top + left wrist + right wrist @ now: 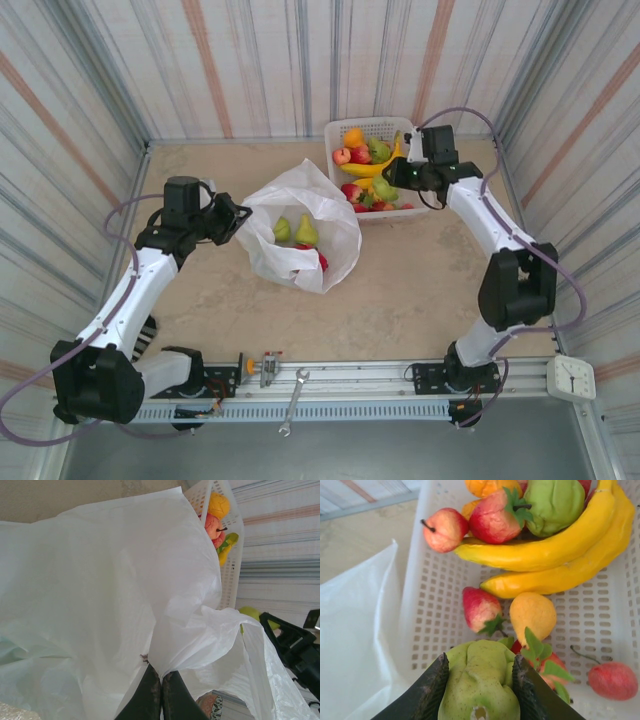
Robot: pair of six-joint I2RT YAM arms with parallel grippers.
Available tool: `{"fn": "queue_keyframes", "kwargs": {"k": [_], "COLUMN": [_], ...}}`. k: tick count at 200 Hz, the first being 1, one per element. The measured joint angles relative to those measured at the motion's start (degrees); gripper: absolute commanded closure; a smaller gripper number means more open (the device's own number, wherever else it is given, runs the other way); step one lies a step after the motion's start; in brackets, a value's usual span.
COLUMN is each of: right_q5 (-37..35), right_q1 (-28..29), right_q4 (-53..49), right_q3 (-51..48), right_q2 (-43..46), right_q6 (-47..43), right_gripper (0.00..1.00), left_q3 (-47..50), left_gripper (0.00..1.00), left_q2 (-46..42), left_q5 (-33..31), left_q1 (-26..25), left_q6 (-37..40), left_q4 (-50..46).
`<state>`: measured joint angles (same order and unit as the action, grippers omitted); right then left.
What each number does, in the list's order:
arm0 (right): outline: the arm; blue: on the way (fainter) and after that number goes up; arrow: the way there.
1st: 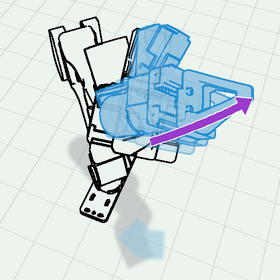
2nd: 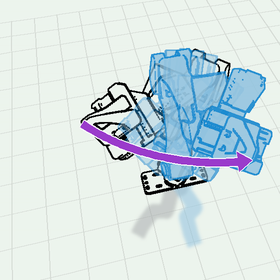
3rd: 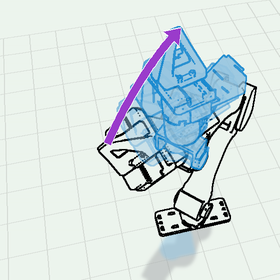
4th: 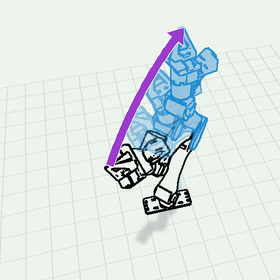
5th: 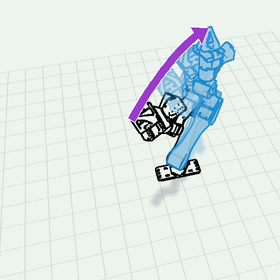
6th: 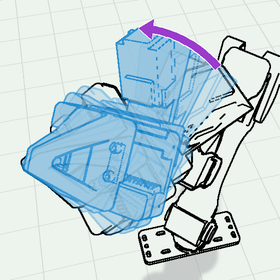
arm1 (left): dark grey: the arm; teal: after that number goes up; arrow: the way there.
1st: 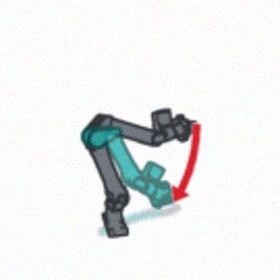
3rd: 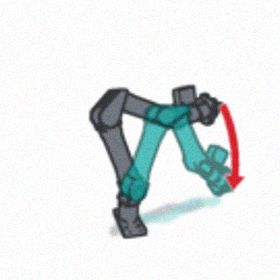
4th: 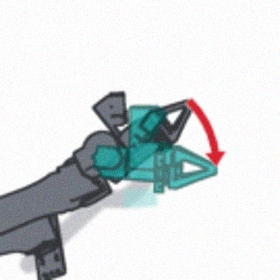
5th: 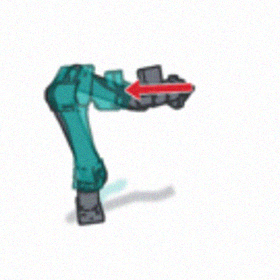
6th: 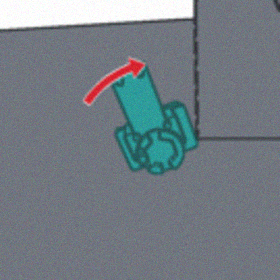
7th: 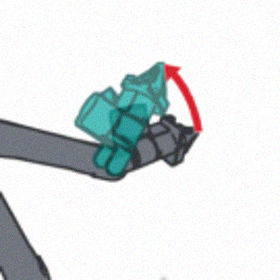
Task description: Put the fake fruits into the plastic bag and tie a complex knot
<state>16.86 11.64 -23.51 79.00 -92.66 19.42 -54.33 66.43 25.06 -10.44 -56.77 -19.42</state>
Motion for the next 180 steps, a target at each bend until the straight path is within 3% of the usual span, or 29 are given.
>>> {"fn": "queue_keyframes", "kwargs": {"k": [47,101,141,180], "right_q5": [1.05,-1.03,-3.41,-8.79], "right_q1": [2.38,15.34,25.64,33.00], "right_q4": [1.90,1.70,7.80,13.16], "right_q3": [-12.85,-22.36,-25.77,-21.40], "right_q2": [17.53,29.81,28.37,17.64], "right_q6": [2.89,5.90,8.61,6.86], "right_gripper": [0.73,0.73,0.74,0.74], "left_q3": [0.00,0.00,0.00,0.00], "left_gripper": [1.00,1.00,1.00,1.00], "left_q2": [0.00,0.00,0.00,0.00], "left_q5": [0.00,-0.02,0.00,0.42], "left_q1": [0.00,0.00,0.00,-0.13], "left_q6": [0.00,0.00,0.00,0.00], "left_q4": [0.02,0.02,0.31,0.39]}}
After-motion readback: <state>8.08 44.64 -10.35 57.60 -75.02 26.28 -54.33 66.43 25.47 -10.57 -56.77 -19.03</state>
